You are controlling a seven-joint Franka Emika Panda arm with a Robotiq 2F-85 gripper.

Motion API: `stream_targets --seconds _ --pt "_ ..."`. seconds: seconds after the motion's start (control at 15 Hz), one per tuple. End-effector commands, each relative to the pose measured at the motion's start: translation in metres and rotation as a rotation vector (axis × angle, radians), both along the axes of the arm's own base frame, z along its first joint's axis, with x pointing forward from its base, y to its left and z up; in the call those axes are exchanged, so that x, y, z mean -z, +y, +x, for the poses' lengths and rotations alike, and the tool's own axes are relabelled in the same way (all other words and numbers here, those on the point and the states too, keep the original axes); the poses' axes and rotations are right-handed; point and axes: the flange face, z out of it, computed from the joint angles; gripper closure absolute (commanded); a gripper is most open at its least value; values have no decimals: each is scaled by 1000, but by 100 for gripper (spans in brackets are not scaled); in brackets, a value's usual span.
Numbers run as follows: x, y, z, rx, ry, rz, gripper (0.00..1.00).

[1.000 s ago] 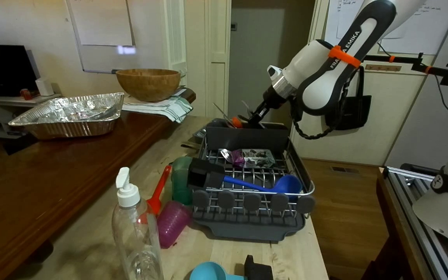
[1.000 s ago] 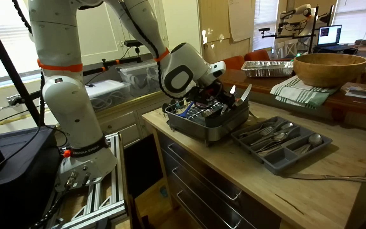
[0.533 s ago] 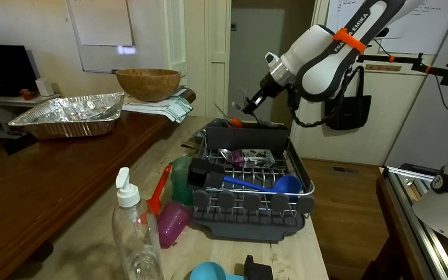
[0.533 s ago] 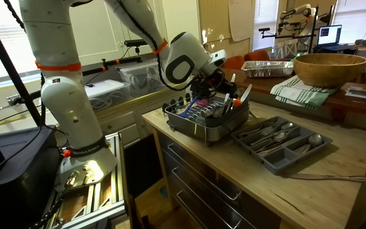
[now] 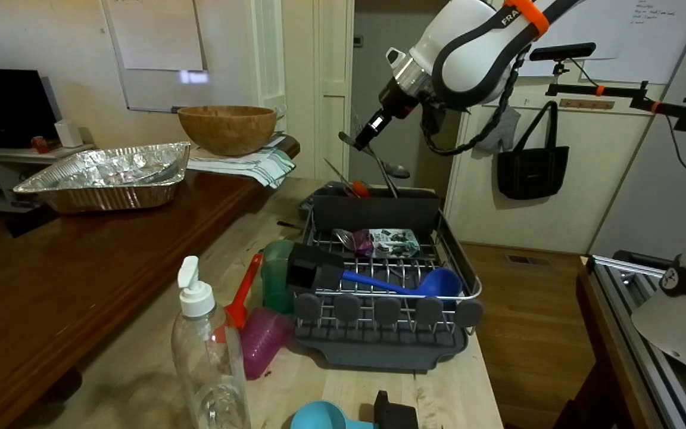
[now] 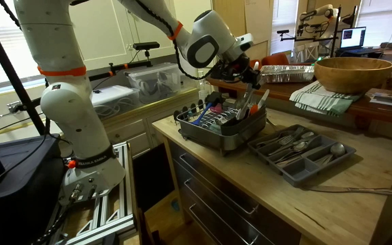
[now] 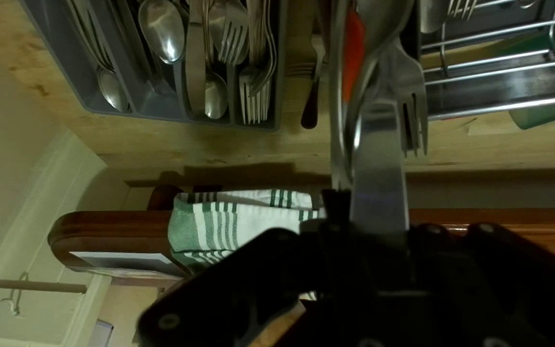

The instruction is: Move the blue spoon to the left dish rack, then remove some utensils from the left dish rack

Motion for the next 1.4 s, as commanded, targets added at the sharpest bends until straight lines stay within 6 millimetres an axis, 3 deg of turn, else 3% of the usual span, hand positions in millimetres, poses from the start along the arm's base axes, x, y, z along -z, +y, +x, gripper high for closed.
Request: stream_targets --seconds 0.0,0.4,0.67,0.93,1.13,1.33 --pt "-12 -1 28 5 25 35 97" --pt "-17 -26 79 41 80 26 97" --pt "-16 -32 101 56 117 42 97" --pt "-38 -46 114 68 106 63 97" --pt "-62 -69 123 71 79 34 97" --pt "-53 -89 127 75 110 -19 97"
